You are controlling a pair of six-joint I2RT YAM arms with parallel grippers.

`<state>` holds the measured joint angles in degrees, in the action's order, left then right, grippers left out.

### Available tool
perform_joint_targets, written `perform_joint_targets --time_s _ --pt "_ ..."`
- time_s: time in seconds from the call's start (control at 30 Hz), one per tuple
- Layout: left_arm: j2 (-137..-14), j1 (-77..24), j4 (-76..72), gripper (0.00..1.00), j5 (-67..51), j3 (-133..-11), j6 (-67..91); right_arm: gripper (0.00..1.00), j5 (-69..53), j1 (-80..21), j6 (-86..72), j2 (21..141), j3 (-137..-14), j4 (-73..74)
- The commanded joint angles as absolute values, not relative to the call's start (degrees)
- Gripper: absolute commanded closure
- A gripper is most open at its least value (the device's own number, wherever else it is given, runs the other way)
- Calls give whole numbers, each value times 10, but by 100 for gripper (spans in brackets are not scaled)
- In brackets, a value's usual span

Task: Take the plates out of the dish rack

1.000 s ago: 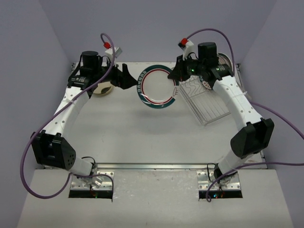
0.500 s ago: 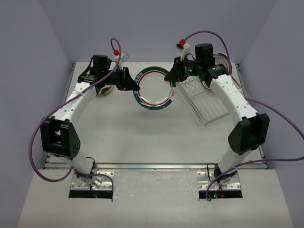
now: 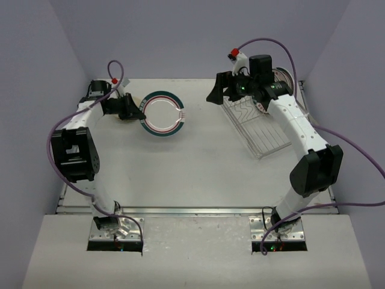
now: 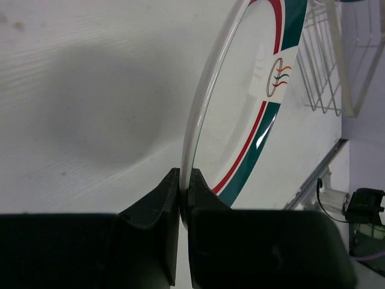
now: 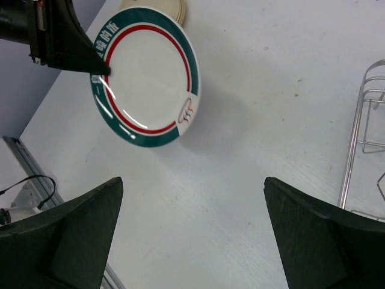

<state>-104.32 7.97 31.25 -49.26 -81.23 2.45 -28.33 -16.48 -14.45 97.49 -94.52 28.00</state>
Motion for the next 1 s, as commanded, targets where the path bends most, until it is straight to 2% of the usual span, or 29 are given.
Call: perform_joint_targets --time_s 0.0,0.37,0.73,0.87,0.97 --pt "-1047 131 375 100 -514 -808 -80 1 -270 -155 -138 945 -944 271" --pt "-1092 295 477 100 -417 -756 -244 1 -264 -153 -127 947 -943 275" --pt "-1135 353 450 100 -325 -755 -259 1 -269 -153 -125 956 -954 284" --pt "-1152 355 438 94 -302 -758 -255 1 -267 -153 -121 957 -956 290" --pt "-1158 357 430 84 -289 -759 -247 1 -265 -153 -119 955 -955 291"
